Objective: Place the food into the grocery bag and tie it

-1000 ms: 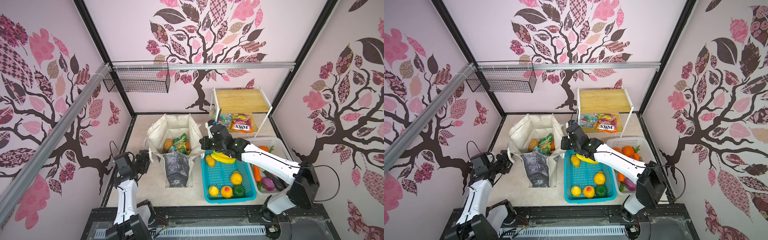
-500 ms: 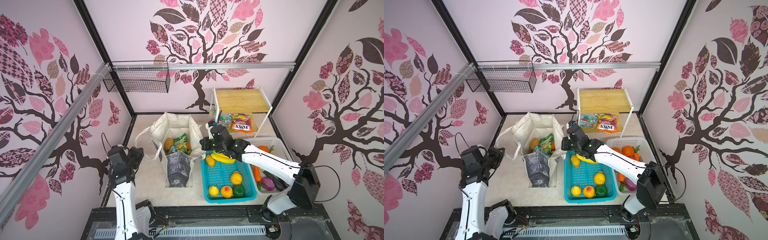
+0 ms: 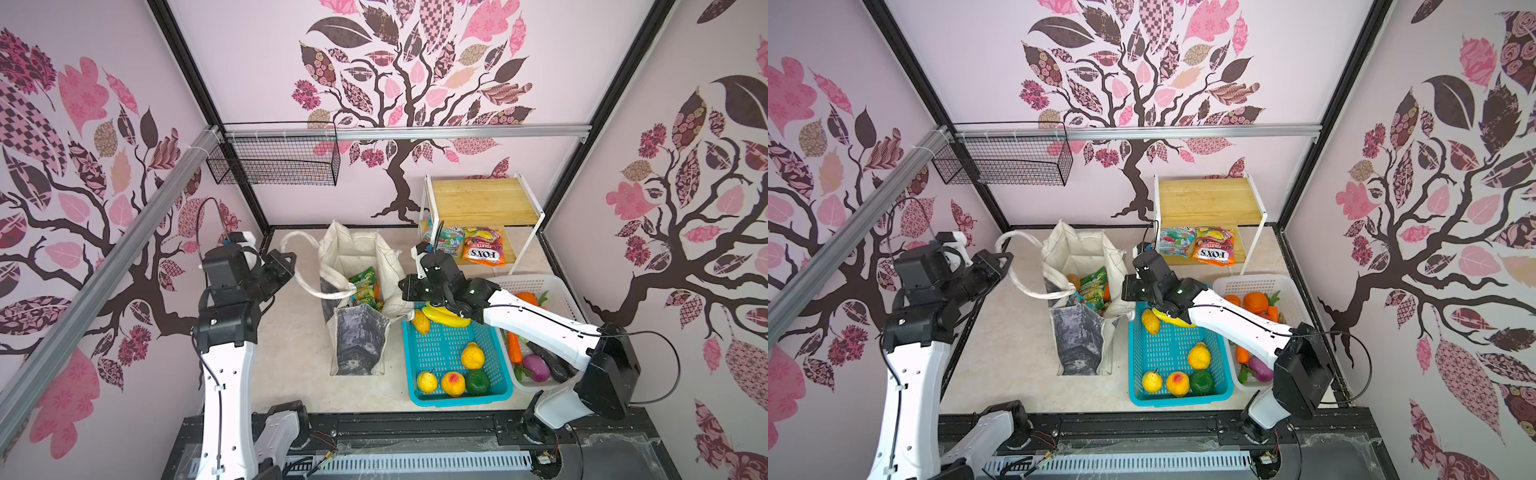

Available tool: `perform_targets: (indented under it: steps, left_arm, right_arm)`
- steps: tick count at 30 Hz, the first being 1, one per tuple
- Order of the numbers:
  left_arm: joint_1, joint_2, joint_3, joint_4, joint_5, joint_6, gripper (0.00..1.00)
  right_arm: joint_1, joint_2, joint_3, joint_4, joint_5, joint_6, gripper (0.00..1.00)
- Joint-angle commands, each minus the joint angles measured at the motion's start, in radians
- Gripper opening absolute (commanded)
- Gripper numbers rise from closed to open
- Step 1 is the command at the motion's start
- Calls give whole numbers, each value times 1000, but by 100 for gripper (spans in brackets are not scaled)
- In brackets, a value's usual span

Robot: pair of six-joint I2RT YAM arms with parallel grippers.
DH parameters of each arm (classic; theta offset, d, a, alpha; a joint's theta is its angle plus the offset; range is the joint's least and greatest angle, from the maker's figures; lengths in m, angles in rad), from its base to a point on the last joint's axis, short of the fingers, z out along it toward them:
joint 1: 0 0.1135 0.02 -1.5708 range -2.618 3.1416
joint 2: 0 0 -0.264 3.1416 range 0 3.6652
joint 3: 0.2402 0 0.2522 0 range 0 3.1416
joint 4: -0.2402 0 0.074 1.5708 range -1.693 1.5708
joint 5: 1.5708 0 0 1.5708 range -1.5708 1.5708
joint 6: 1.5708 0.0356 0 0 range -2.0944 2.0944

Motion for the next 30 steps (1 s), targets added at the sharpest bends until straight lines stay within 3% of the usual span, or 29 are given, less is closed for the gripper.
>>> perform_targets:
  steps: [1,5,8,11,17,28,30]
  left_arm:
    - [-10,29,-14,28,78,26,0]
    - [-23,43,11,-36,80,86,0]
    - [-23,9,31,-110,-84,128,0]
    - [-13,-1,51,-184,-279,155,0]
    - [27,15,11,-169,-314,134,0]
    - [85,-20,-58,-95,-263,111,0]
    - [85,-24,-67,-92,-264,110,0]
  right_arm:
    - [21,-6,55,-31,-40,11,0]
    - [60,-17,96,-56,-18,3,0]
    - [123,-1,172,-125,83,-6,0]
    - [131,17,185,-110,61,12,3]
    - [113,12,198,-157,82,-13,15]
    - [-86,-296,-74,-41,-80,-27,88]
    - [-118,-325,-107,-59,-75,-30,96]
